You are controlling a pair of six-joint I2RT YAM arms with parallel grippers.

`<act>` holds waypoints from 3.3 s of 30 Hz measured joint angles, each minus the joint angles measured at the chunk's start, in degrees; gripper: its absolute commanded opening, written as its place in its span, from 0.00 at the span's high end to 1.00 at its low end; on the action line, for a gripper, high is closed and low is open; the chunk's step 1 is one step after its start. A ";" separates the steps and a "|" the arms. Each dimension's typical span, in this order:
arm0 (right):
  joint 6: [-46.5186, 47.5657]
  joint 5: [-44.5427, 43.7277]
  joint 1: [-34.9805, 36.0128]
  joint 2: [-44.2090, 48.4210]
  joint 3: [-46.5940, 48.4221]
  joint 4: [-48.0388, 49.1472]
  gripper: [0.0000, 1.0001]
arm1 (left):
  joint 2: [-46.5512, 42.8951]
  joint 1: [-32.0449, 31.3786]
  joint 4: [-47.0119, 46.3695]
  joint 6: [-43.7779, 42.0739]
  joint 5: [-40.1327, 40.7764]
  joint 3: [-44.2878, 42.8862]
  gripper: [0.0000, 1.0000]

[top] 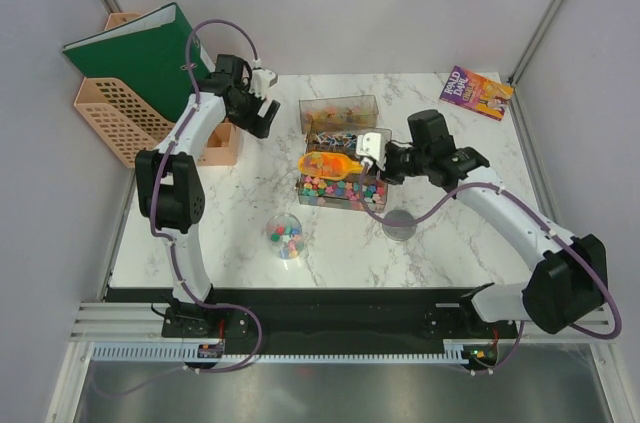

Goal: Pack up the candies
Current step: Scoop the fake candies from the storage box, then place the fake candies in the packing bottle.

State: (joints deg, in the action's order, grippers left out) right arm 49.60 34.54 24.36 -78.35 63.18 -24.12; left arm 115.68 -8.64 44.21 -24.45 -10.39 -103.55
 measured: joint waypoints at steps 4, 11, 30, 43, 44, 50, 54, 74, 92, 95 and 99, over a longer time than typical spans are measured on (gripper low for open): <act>3.43 -1.49 5.03 2.80 -0.48 -5.25 1.00 | -0.02 0.15 -0.22 1.99 0.90 0.00 0.00; 7.56 -5.01 12.24 3.17 -0.26 -13.14 1.00 | -0.02 0.22 -1.29 6.91 3.43 0.00 0.00; 17.33 -18.40 21.62 -10.45 16.46 -27.74 1.00 | -0.13 0.22 -2.71 14.10 10.23 0.17 0.00; 20.70 -24.70 23.87 -14.36 23.52 -33.40 1.00 | -2.25 0.22 -2.82 15.72 9.22 0.24 0.01; 20.70 -25.31 24.04 -14.51 23.63 -33.55 1.00 | -2.51 0.22 -2.80 15.82 9.03 0.24 0.01; 20.74 -28.72 25.46 -16.15 26.27 -35.71 1.00 | -3.23 0.22 -2.84 16.02 8.85 0.24 0.01; 20.98 -31.04 26.62 -16.63 27.80 -37.16 1.00 | -3.23 0.20 -2.84 16.02 8.96 0.24 0.01; 22.67 -40.11 29.27 -18.51 34.14 -41.75 1.00 | -5.35 0.22 -2.89 16.09 4.50 0.79 0.00; 6.12 -33.79 13.51 -18.53 30.86 -30.49 1.00 | -10.10 2.05 -3.17 19.32 -27.21 6.80 0.22; 2.67 -32.24 12.31 -18.10 28.06 -27.74 1.00 | -9.90 2.78 -3.21 22.10 -39.23 6.91 0.19; 0.09 -29.99 13.07 -18.10 27.26 -25.05 1.00 | -8.87 2.75 -3.67 24.72 -48.59 8.00 0.17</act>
State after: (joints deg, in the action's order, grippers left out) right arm 49.69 4.56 37.43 -96.44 90.43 -49.17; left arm 106.80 -5.89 40.53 0.27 -58.98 -95.55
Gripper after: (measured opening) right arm 0.339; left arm 0.825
